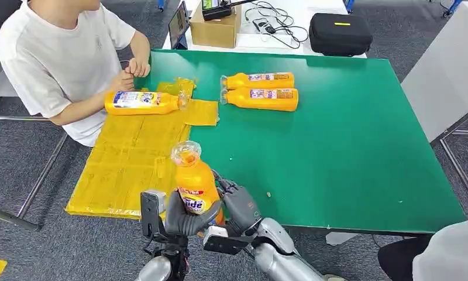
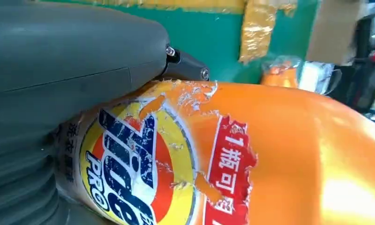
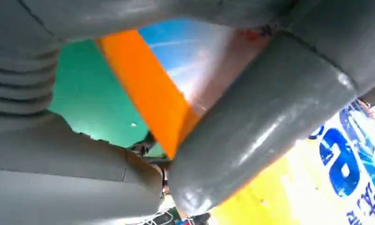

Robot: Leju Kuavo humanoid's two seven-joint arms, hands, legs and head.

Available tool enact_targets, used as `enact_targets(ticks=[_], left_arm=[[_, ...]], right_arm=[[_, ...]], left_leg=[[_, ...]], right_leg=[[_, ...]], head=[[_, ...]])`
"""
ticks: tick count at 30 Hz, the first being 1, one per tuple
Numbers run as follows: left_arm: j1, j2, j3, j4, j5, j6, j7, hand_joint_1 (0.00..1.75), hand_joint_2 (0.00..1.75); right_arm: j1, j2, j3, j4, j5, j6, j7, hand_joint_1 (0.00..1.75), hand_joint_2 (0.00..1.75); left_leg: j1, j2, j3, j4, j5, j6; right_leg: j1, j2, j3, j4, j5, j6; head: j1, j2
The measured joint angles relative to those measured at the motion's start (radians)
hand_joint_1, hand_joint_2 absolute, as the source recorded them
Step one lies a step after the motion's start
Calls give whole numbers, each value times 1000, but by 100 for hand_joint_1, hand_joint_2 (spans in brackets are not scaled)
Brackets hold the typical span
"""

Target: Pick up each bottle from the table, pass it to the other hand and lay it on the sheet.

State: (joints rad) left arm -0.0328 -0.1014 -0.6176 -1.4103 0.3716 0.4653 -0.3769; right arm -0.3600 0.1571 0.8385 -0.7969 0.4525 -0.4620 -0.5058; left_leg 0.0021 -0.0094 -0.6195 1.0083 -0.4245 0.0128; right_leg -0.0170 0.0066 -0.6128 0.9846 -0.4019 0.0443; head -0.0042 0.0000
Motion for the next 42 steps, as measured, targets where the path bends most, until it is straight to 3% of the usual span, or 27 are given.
enact_targets(ticks=[13,17,21,35,42], left_arm=[[-94,3,112,15,-399,164,-14,175,175],[-162,11,153,71,-686,195,46,175,175],[-257,30,184,184,-1047,167,210,175,175],[-659,93,228,786,-1302,-336,422,175,175],[-747,108,221,928,-1328,-377,430,175,175]], right_arm=[[46,8,-45,-48,92,-52,10,0,0],[52,21,-47,-56,120,-46,10,0,0],[62,32,-56,-66,126,-11,8,0,0],[88,71,-85,-97,72,116,-40,0,0],[93,82,-85,-97,63,118,-50,0,0]], left_leg=[[0,0,0,0,1,0],[0,0,0,0,1,0],[0,-1,0,0,1,0],[1,1,1,0,3,-2],[1,1,0,0,3,-2]], right_leg=[[0,0,0,0,0,0],[0,0,0,0,0,0],[0,0,0,1,0,0],[0,0,0,2,1,0],[0,0,0,2,1,0]], head=[[0,0],[0,0],[1,0],[0,0],[1,0]])
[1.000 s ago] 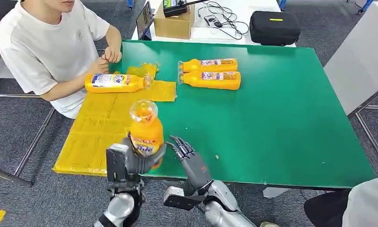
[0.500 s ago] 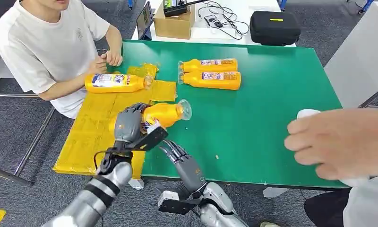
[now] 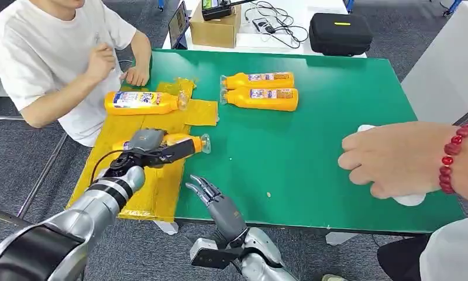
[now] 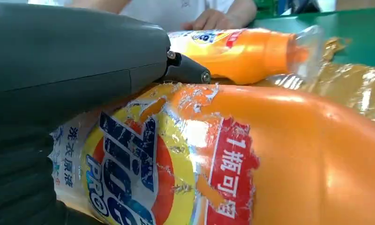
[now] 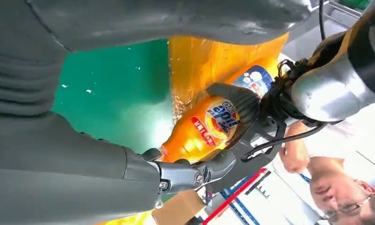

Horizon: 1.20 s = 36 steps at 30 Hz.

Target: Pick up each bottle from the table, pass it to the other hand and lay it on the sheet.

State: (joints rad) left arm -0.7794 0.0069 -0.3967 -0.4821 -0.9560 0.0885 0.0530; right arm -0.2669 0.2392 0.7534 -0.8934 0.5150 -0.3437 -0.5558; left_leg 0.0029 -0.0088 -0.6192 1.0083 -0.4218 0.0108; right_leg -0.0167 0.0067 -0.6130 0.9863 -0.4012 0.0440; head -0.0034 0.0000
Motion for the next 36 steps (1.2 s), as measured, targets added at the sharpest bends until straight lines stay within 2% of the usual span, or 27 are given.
enact_targets(ticks=[1,3,4,5,10,21,36], left_arm=[[-4,1,0,8,0,0,1,157,175],[-14,2,-2,25,-10,-20,13,35,175],[-17,5,-3,33,-14,-31,22,7,175],[-18,7,-3,40,-15,-35,28,0,175],[-18,9,7,71,39,-47,12,0,175],[-25,15,83,81,208,-214,-238,0,175],[-10,34,109,65,236,-203,-269,0,175]], right_arm=[[0,0,0,0,0,0,0,0,0],[1,0,0,0,-7,3,-1,0,0],[3,2,0,0,-13,4,-2,0,0],[5,3,0,0,-18,5,-3,0,0],[14,9,0,6,-70,31,-20,0,0],[15,19,0,34,-106,64,-47,0,0],[15,25,9,68,-117,72,-54,0,0]], left_leg=[[0,0,0,0,0,0],[0,0,0,0,0,0],[0,0,0,0,0,0],[0,0,0,0,0,0],[0,-1,0,0,0,0],[0,-1,0,0,0,0],[0,-1,0,0,0,0]], right_leg=[[0,0,0,0,0,0],[0,0,0,0,0,0],[0,0,0,0,0,0],[0,0,0,0,0,0],[0,0,0,0,0,0],[0,0,1,0,0,0],[0,0,1,0,0,0]], head=[[0,0],[0,0],[0,0],[0,0],[0,0],[0,0],[0,0]])
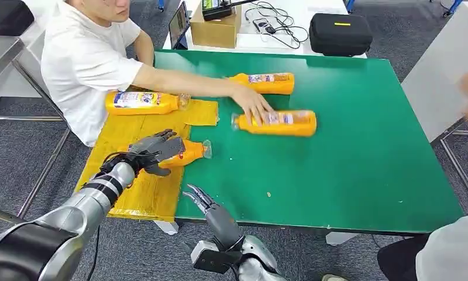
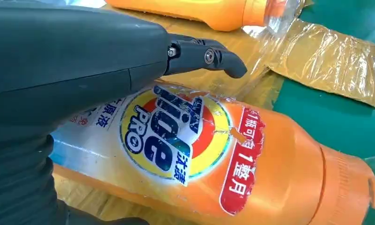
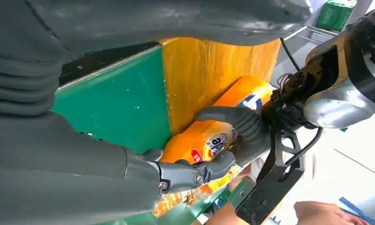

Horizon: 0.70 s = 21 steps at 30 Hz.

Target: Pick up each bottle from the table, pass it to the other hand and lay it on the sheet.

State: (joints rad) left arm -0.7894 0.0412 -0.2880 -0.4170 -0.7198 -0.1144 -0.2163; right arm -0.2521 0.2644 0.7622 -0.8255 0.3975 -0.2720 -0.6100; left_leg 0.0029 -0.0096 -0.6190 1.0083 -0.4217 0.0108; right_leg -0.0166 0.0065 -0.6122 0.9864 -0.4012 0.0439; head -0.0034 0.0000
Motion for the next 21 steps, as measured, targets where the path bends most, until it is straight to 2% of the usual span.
enact_targets(ticks=[8,12,14,15,18,21], left_arm=[[18,0,31,-60,130,55,-71,0,175],[42,0,47,-169,239,96,-93,0,175],[69,-2,57,-250,312,123,-101,0,175],[93,-7,64,-304,373,132,-103,0,175],[199,-38,95,-510,633,144,-128,0,175],[340,-63,99,-732,791,190,-148,0,175]], right_arm=[[0,0,3,6,3,-1,0,0,0],[0,0,7,11,14,-10,1,0,0],[0,0,7,12,34,-57,1,0,0],[1,0,7,11,65,-118,1,0,175],[2,-3,10,7,178,-321,10,0,175],[14,-24,6,-24,334,-412,52,0,175]], left_leg=[[0,0,0,0,0,0],[0,0,0,0,0,0],[0,0,0,0,0,0],[0,0,0,0,0,0],[-1,1,0,0,-1,0],[-1,1,0,0,-1,0]], right_leg=[[0,0,0,0,0,0],[0,0,0,0,0,0],[0,0,0,0,0,0],[0,0,0,0,0,0],[-1,0,0,-1,0,0],[-1,1,-1,-1,0,0]], head=[[0,0],[0,0],[0,0],[0,0],[0,0],[0,0]])
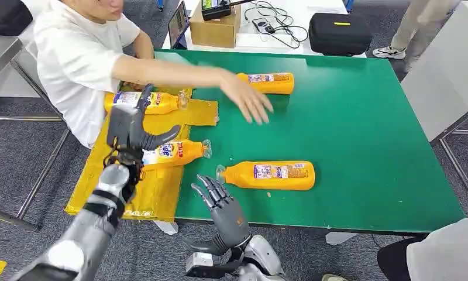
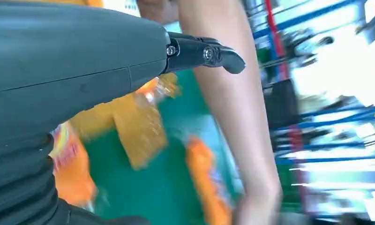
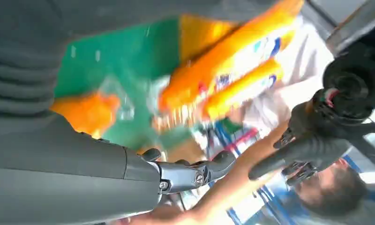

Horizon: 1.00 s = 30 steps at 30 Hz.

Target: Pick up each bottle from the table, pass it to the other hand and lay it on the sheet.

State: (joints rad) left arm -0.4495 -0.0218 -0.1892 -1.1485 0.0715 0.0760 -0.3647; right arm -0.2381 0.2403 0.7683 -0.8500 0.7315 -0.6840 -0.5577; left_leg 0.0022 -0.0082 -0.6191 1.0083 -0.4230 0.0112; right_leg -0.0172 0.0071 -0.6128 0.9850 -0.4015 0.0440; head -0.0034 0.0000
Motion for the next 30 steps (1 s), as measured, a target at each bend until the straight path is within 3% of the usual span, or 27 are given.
enact_targets(ticks=[6,8,11,14,19,23,30], left_arm=[[186,-14,-1,-266,22,37,-47,0,175],[233,-20,-2,-332,30,37,-59,0,175],[338,-39,-2,-447,19,67,-73,0,175],[441,-55,-11,-531,-13,104,-91,0,175],[544,-70,-37,-617,-46,130,-111,0,175],[545,-76,-67,-630,-20,106,-101,0,175],[525,-82,-92,-628,-10,107,-96,0,175]], right_arm=[[38,-56,-37,-56,163,-8,83,0,175],[43,-79,-50,-67,285,-8,189,0,175],[55,-153,-96,-83,592,-8,453,0,175],[71,-230,-168,-118,729,-9,575,0,175],[100,-297,-286,-168,765,-2,584,0,175],[68,-302,-331,-137,663,71,522,0,175],[-15,-296,-342,-9,620,83,481,0,175]], left_leg=[[0,-1,0,0,-1,0],[0,0,0,0,0,0],[-1,0,0,0,0,0],[-1,-2,-1,0,-1,1],[-1,-3,-2,0,-2,3],[-1,-5,-3,-1,1,3],[-1,-7,-15,-2,14,7]], right_leg=[[1,0,-1,0,-1,0],[1,0,0,0,0,0],[0,0,0,0,0,0],[-1,-1,1,-1,0,0],[-1,-1,0,-2,0,1],[0,-1,0,-3,1,0],[-1,-1,-9,-4,-2,0]], head=[[0,0],[0,0],[-1,0],[0,0],[-2,0],[-1,0],[0,0]])
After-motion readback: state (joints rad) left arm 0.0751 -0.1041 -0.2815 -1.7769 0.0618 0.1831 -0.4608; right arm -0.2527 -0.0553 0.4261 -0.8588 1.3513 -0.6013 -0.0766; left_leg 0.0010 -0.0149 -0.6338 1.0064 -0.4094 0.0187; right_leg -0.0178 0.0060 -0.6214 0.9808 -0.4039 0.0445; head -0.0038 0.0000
